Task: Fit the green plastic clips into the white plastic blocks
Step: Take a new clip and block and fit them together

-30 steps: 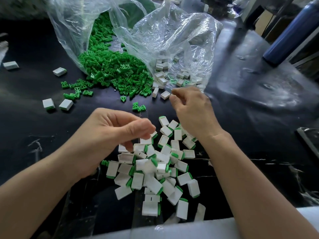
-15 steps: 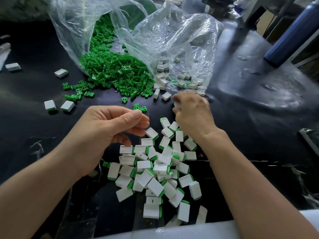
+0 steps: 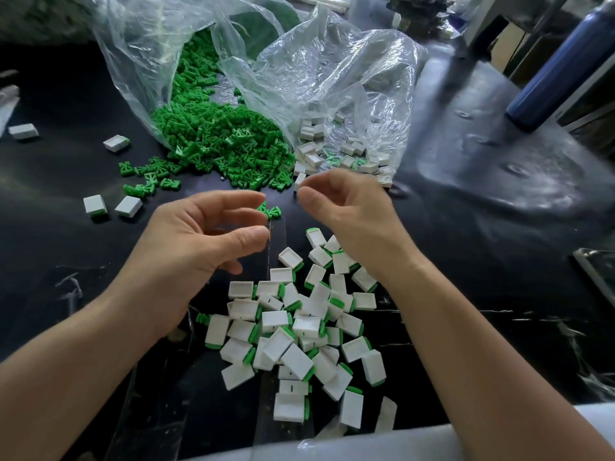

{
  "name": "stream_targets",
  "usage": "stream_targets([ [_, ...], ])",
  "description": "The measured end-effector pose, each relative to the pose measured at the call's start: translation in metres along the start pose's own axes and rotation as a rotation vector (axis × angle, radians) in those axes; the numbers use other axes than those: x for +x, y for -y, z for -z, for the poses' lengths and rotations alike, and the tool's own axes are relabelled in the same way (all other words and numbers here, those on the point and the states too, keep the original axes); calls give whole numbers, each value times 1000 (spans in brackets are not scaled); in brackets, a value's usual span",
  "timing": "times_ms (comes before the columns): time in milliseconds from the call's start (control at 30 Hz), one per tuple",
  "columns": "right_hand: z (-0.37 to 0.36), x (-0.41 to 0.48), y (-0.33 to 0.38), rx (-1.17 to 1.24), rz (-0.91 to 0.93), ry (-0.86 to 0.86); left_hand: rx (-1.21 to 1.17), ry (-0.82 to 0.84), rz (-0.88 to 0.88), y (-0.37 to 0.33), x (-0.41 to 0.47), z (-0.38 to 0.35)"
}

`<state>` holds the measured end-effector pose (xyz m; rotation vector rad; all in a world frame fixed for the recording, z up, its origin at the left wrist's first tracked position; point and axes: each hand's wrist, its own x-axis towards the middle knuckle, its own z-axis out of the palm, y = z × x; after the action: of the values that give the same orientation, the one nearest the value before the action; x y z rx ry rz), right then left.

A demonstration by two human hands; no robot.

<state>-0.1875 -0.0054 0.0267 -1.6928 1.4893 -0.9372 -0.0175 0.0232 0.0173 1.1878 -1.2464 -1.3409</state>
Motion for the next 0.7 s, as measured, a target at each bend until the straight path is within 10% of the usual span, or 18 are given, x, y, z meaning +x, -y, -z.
stream_targets([
  [333, -15, -12, 10, 250, -1, 190, 22, 21, -53, -3, -2, -3],
  [533, -10, -2, -6, -311, 50, -91, -73, -121, 1, 1, 3, 0],
  [700, -21, 9, -13, -625, 168, 160, -75, -129, 22, 0, 4, -1],
])
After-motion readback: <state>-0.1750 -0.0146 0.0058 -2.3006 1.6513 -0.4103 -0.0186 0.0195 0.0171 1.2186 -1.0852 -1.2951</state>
